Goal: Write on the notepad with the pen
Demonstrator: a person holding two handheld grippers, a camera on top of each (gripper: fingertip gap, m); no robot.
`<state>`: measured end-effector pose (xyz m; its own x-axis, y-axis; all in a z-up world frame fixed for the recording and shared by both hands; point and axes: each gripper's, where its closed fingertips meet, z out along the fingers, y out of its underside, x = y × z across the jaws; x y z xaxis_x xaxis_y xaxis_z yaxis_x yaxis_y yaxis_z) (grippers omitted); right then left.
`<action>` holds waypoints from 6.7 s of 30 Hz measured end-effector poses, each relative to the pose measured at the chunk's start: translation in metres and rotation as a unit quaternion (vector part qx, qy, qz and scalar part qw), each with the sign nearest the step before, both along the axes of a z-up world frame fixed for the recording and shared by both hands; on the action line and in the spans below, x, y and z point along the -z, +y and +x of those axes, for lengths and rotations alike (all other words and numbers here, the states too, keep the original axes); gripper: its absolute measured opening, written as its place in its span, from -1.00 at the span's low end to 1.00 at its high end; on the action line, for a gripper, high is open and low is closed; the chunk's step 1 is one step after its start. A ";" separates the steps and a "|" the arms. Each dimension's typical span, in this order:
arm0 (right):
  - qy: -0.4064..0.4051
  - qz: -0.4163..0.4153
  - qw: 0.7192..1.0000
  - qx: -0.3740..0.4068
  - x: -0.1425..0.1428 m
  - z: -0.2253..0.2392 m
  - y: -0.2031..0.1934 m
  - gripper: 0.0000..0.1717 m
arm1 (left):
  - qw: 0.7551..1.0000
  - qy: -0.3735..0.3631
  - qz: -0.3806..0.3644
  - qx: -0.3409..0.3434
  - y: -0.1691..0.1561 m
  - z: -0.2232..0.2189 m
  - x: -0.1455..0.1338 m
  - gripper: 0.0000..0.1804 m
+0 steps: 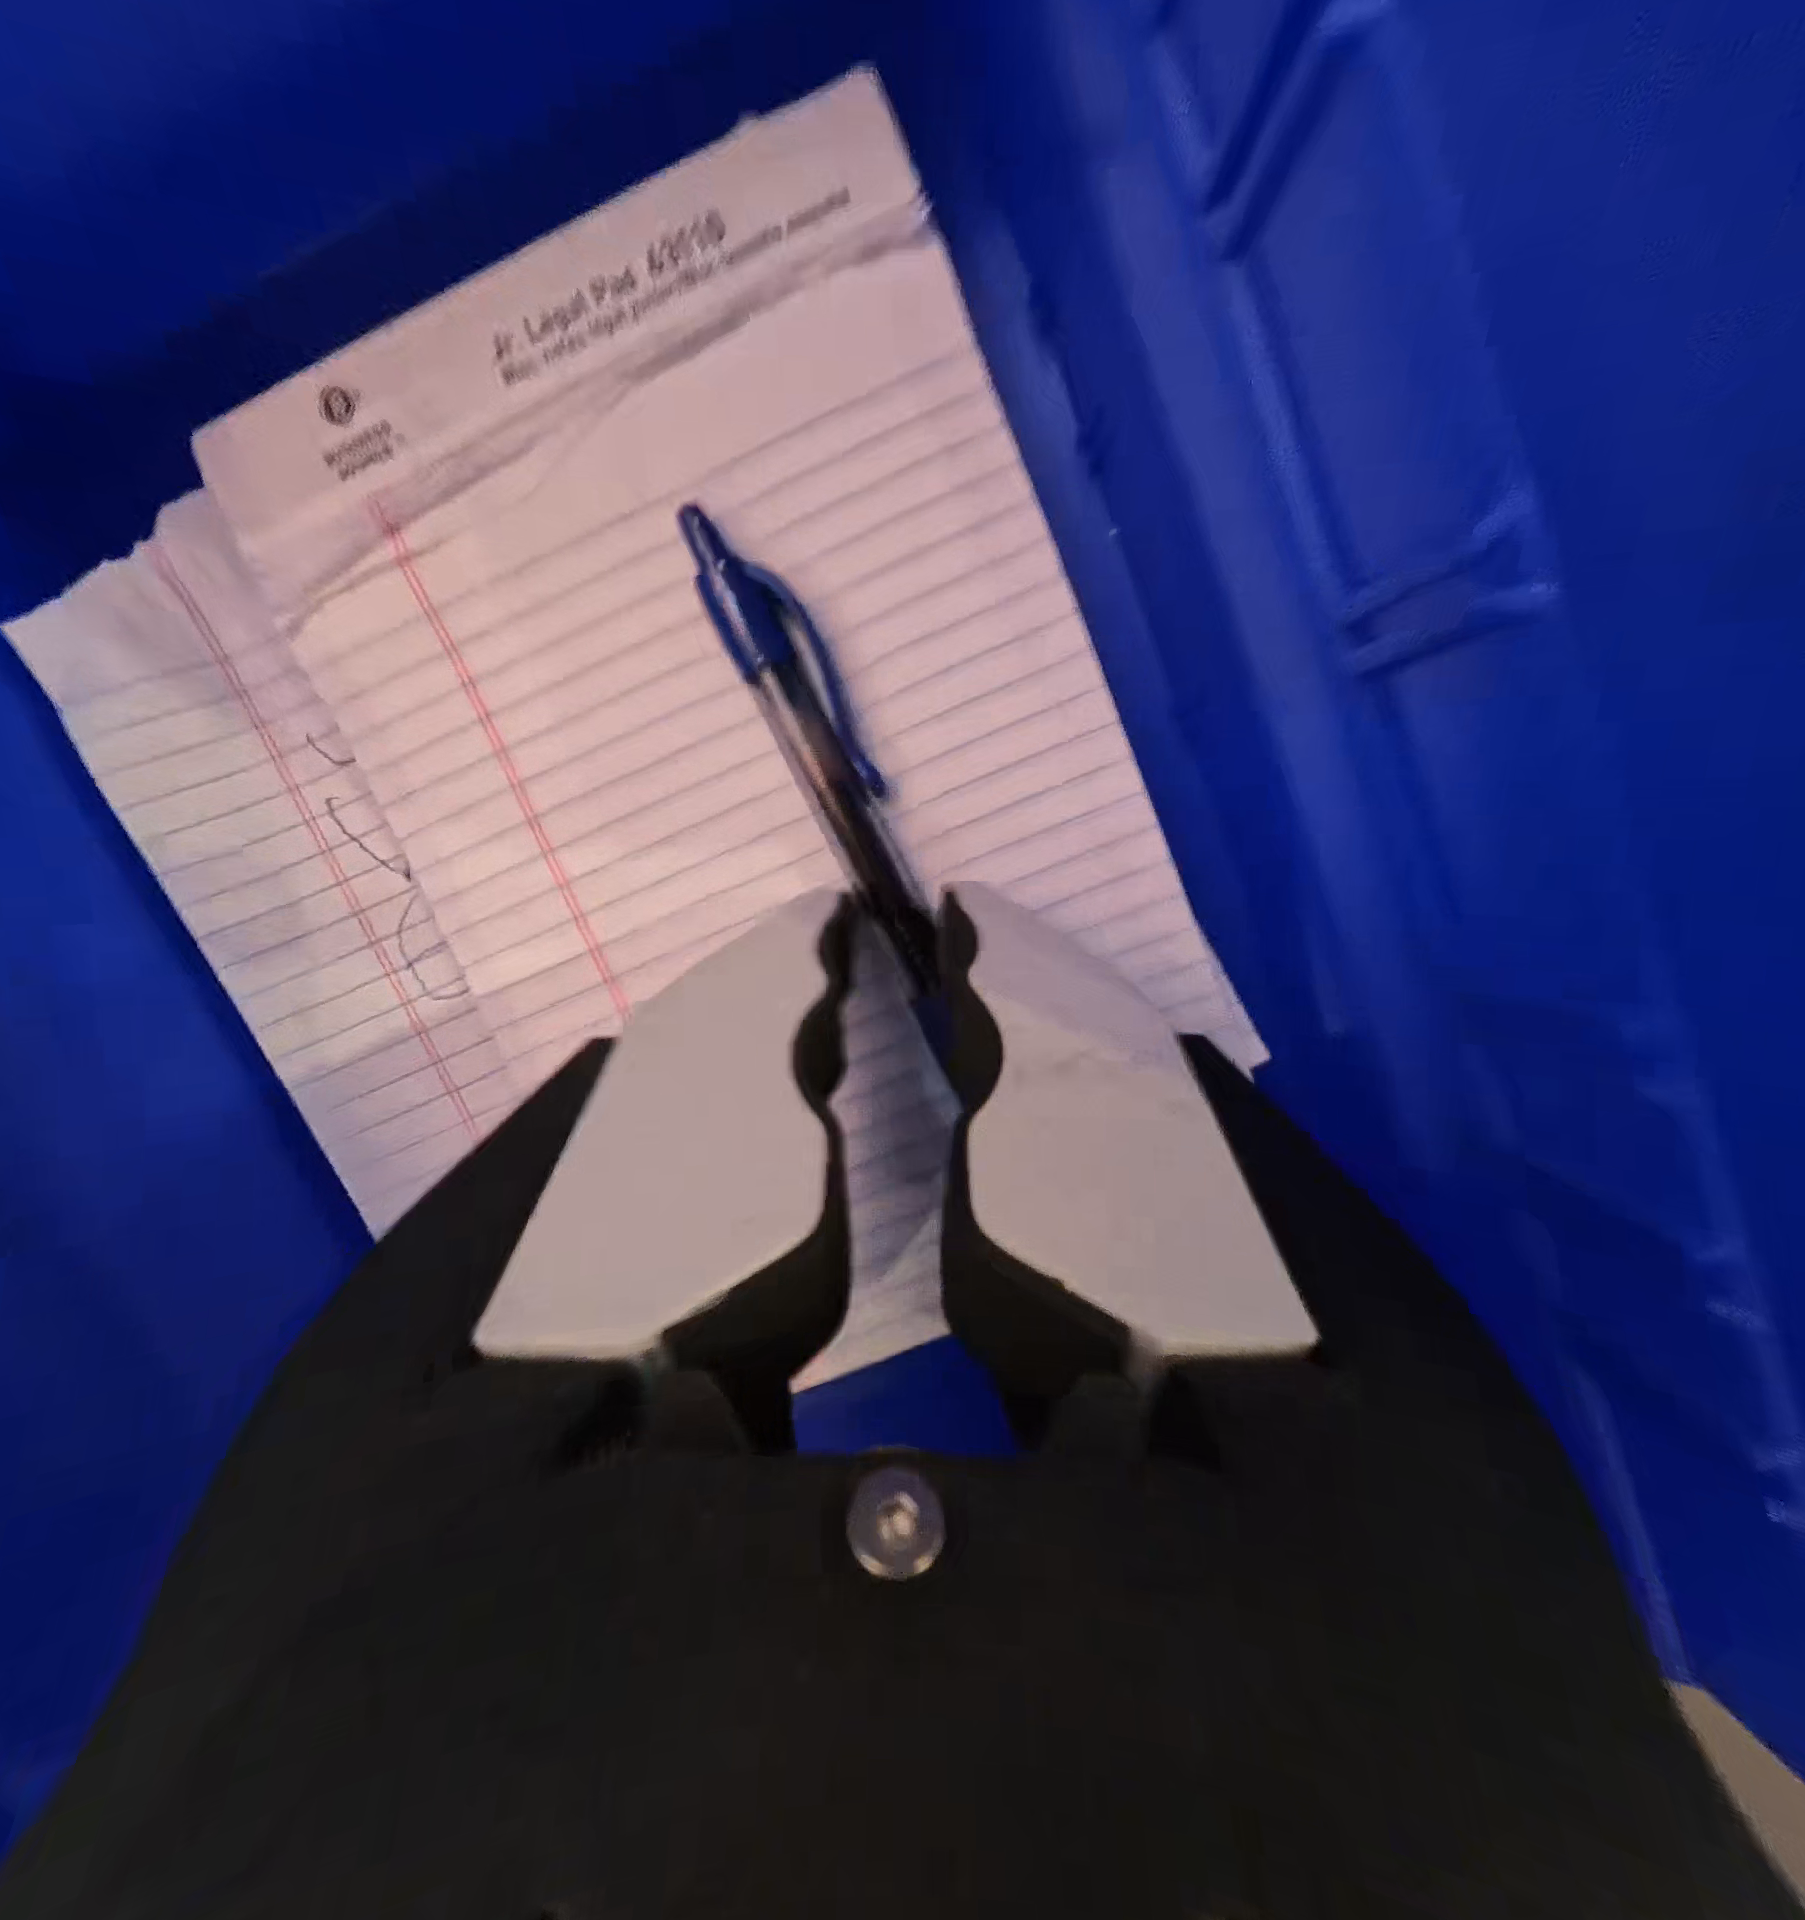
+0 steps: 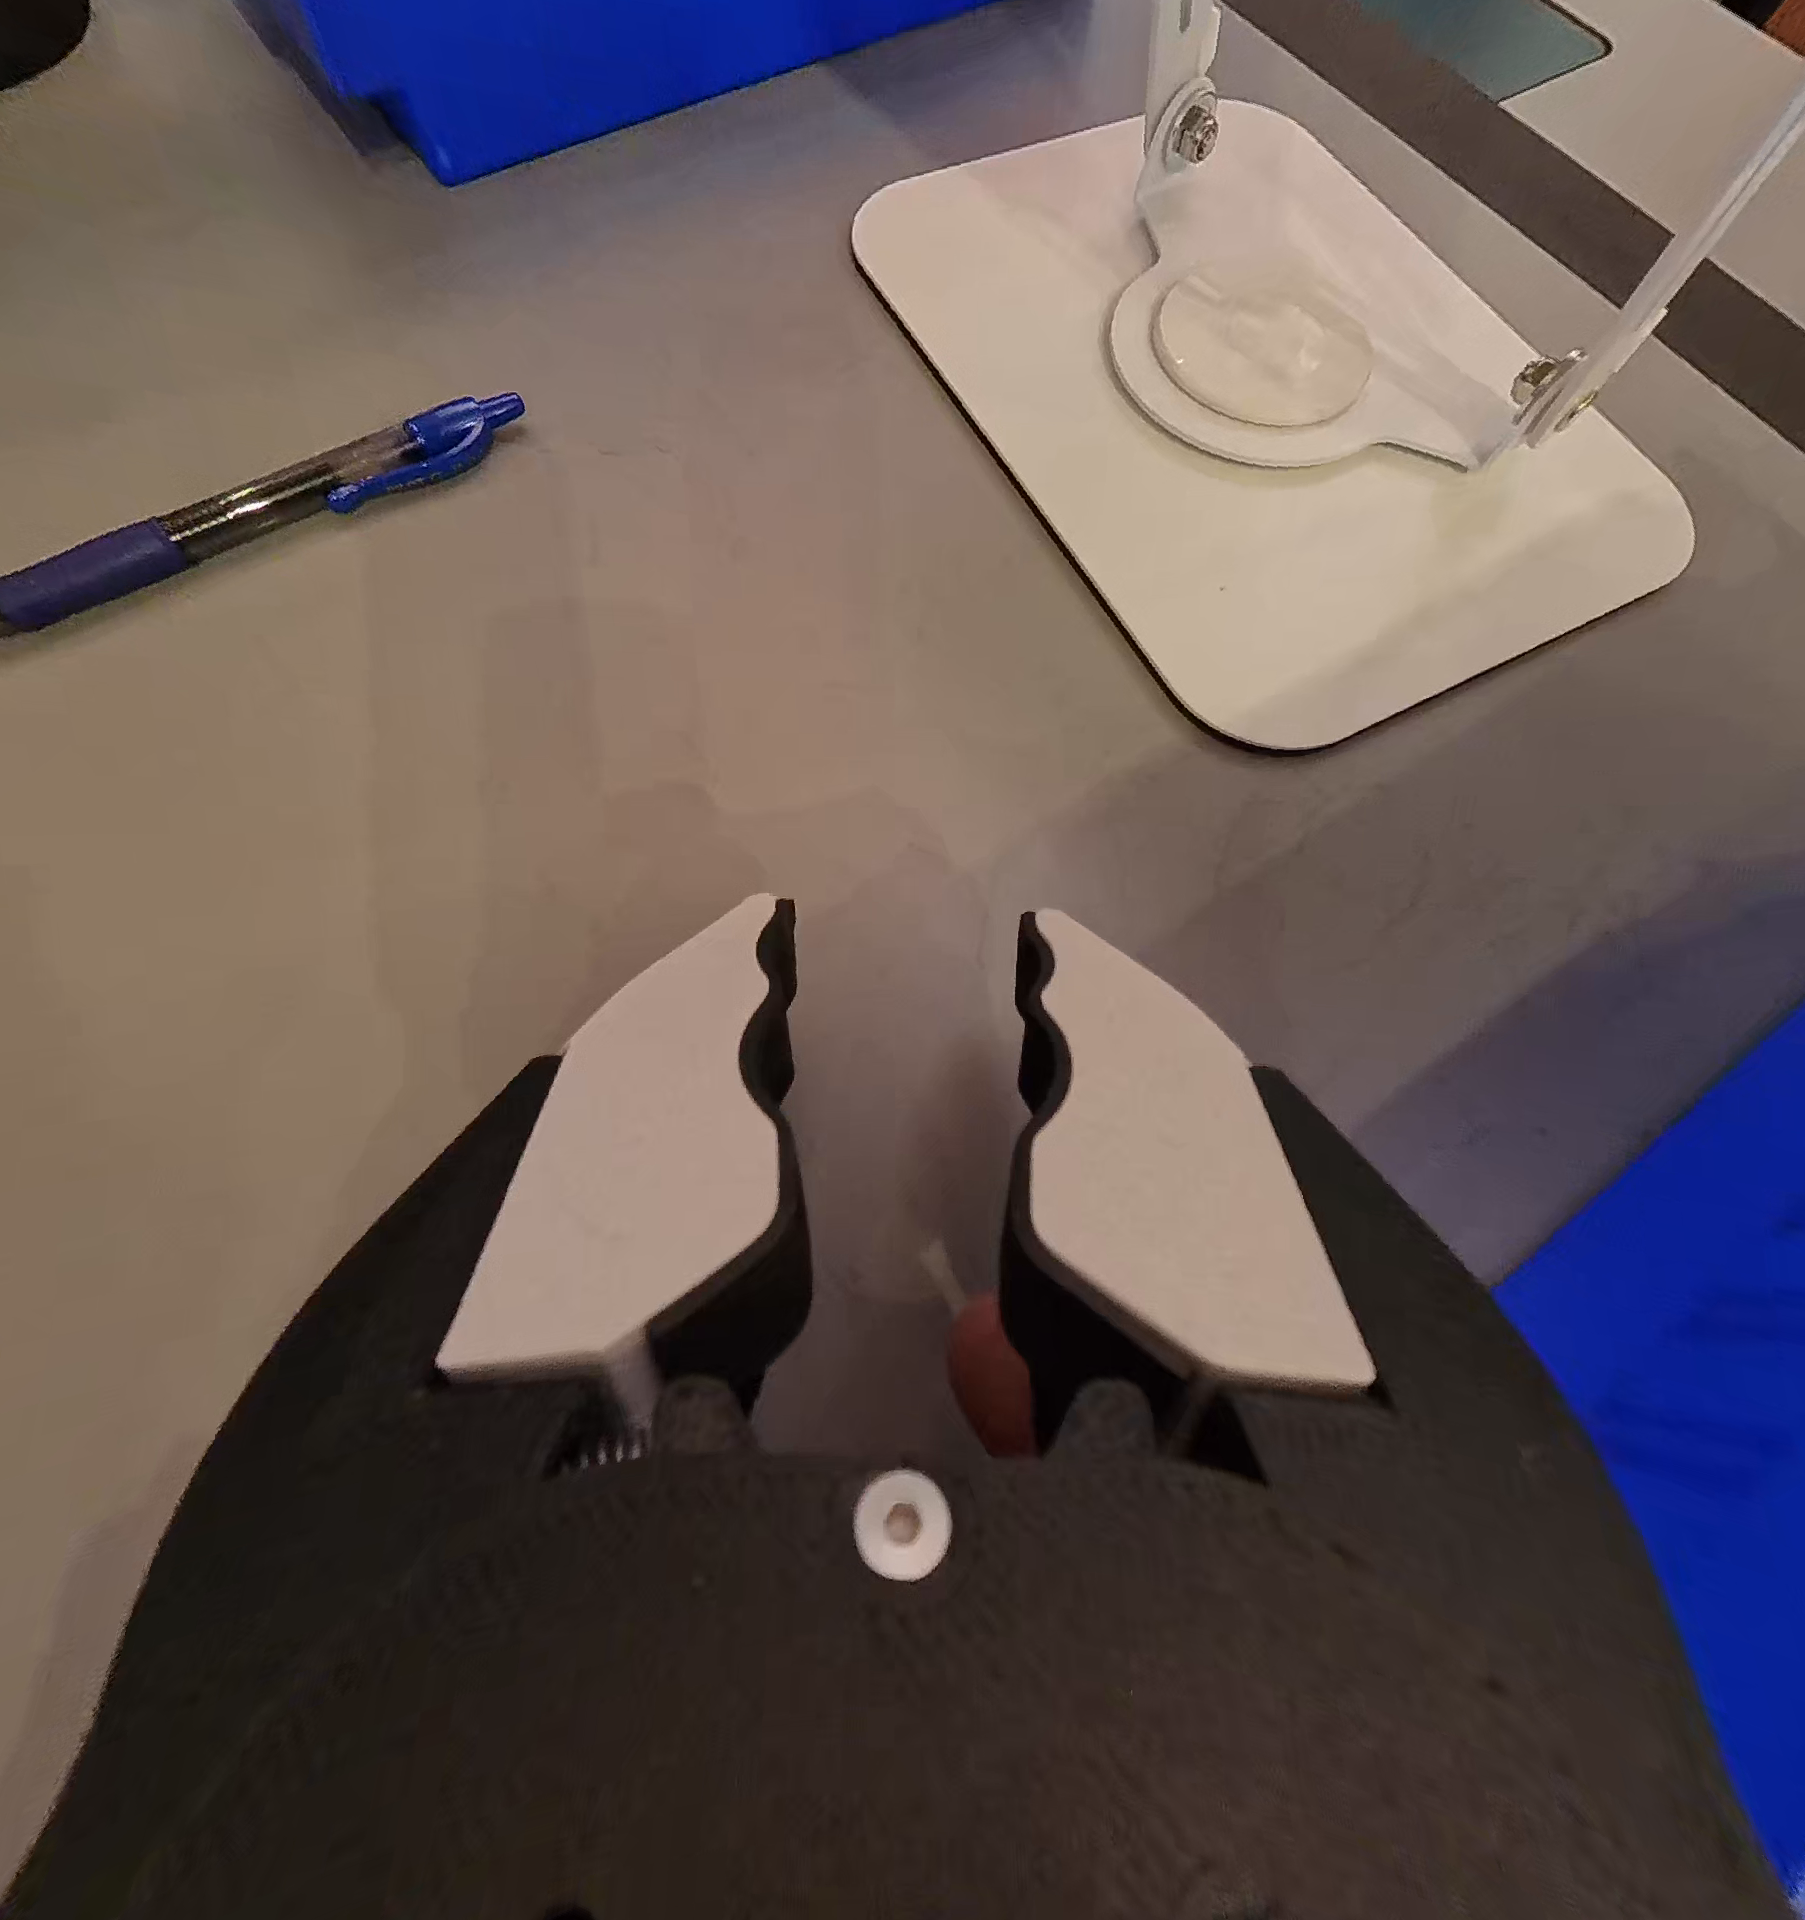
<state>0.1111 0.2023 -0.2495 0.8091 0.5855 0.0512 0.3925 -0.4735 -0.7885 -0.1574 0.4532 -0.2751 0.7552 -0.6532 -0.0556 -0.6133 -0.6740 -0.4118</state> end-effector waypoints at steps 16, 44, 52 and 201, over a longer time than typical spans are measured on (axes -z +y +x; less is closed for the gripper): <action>0.022 -0.005 1.000 -0.014 -0.004 -0.004 -0.004 -0.53 | 0.963 -0.234 0.126 0.048 -0.142 0.008 -0.157 -0.90; 0.017 -0.011 1.000 -0.020 -0.001 -0.006 -0.006 -0.54 | 0.930 -0.358 -0.033 -0.071 -0.241 0.062 -0.023 -0.89; 0.020 -0.013 1.000 -0.021 -0.001 -0.006 -0.006 -0.54 | 0.948 -0.314 0.030 -0.034 -0.235 0.048 -0.043 -0.55; 0.014 -0.032 0.999 -0.019 0.011 -0.005 -0.005 -0.55 | 0.767 0.215 0.470 0.381 -0.097 -0.036 -0.169 -0.96</action>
<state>0.1060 0.1969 -0.2607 0.7866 0.6173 -0.0101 0.3888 -0.5080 -0.7686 -0.1939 0.3562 -0.1060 -0.0450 -0.4137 -0.9093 -0.8965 0.4184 -0.1460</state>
